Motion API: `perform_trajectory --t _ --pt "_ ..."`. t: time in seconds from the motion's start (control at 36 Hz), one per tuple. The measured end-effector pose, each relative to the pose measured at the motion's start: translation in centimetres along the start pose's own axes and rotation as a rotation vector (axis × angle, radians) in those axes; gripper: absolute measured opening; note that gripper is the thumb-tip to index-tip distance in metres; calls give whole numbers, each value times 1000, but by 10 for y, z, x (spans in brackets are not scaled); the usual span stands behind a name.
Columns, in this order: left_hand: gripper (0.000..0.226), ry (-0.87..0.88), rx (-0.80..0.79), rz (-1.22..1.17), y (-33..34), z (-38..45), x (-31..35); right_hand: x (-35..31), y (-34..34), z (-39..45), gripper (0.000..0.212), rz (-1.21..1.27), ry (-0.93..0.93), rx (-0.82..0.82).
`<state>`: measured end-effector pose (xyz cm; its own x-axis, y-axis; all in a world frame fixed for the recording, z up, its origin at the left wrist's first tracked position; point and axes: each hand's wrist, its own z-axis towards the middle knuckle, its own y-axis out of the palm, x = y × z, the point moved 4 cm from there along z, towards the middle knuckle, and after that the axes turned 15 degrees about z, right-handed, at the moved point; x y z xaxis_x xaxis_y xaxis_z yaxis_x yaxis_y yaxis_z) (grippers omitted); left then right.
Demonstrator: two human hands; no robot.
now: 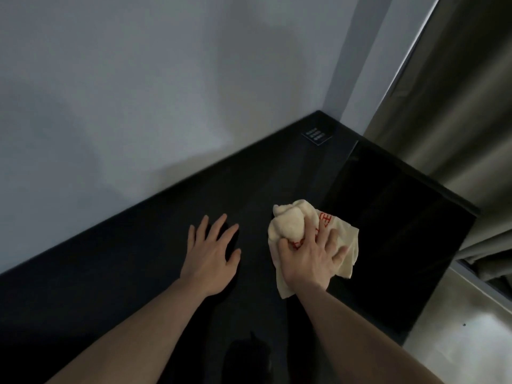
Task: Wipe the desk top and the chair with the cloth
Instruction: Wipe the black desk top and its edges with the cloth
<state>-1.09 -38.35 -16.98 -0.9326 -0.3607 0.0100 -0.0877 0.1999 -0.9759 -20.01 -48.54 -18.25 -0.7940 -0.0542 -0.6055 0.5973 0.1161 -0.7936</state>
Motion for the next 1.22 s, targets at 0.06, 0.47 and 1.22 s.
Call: perform_trajectory --t 0.06,0.47,1.22 --pt "63 4 -8 7 -2 14 15 8 -7 16 81 -6 -3 2" --pt "80 -30 51 65 10 91 56 66 -51 161 80 -57 19 64" --pt "72 -83 6 60 10 102 55 83 -82 356 83 -188 88 152"
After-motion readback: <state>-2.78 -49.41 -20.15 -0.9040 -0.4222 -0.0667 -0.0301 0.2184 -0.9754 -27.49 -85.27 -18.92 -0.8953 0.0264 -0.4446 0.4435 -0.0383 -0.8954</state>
